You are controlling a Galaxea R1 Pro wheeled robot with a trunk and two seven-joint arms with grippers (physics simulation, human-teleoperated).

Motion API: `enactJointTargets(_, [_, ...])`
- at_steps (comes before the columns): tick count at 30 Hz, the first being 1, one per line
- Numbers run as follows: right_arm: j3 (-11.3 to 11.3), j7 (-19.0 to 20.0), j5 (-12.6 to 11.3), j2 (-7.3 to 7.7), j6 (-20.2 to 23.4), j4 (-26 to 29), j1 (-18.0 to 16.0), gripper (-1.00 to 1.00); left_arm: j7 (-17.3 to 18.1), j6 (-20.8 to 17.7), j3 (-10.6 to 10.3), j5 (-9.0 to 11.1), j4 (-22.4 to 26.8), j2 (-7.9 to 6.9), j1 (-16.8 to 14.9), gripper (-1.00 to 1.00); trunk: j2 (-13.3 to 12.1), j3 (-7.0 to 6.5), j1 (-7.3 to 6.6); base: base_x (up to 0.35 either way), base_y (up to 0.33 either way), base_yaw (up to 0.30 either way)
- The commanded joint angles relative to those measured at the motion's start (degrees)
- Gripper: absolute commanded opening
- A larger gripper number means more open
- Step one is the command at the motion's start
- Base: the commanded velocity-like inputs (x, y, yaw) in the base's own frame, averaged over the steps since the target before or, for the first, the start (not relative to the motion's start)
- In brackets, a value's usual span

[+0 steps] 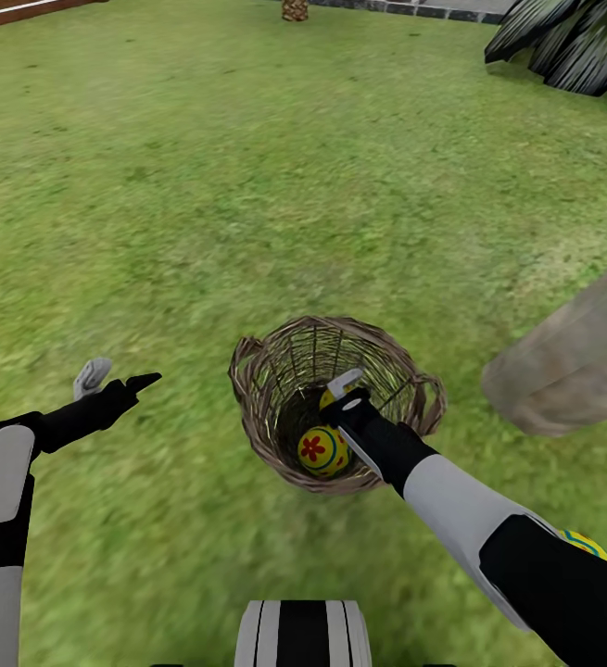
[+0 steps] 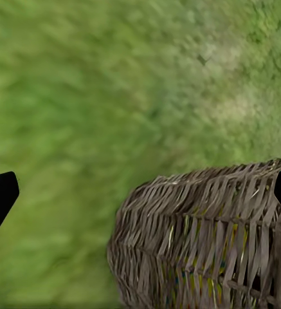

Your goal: Take the three Easter eggs out of the wicker basket on the lawn in the garden, then place them on the lawn next to a single tree (choose any tree) so that all three eggs are next to the same tree and none are left in the basket.

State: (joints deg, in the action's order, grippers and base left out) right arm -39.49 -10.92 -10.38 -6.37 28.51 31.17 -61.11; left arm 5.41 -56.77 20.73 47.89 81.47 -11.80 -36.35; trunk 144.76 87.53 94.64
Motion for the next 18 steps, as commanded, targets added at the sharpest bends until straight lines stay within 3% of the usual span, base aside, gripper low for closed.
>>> enactJointTargets(1, [-0.4, -1.0, -0.6, 0.04, 0.2, 0.2, -0.1, 1.00, 0.6, -0.3, 0.1, -0.5, 0.0, 0.02, 0.0, 1.00, 0.0, 0.04, -0.01, 0.000, 0.000, 0.000])
enactJointTargets(7, [-0.3, -4.4, -0.6, -0.03, 0.2, 0.7, -0.1, 1.00, 0.6, -0.3, 0.1, -0.5, 0.0, 0.03, 0.0, 1.00, 0.0, 0.48, 0.04, 0.000, 0.000, 0.000])
enactJointTargets(18, [-0.3, -4.9, -0.6, -0.04, 0.2, 0.7, -0.1, 1.00, 0.6, -0.3, 0.1, -0.5, 0.0, 0.03, 0.0, 1.00, 0.1, 1.81, 0.20, 0.000, 0.000, 0.000])
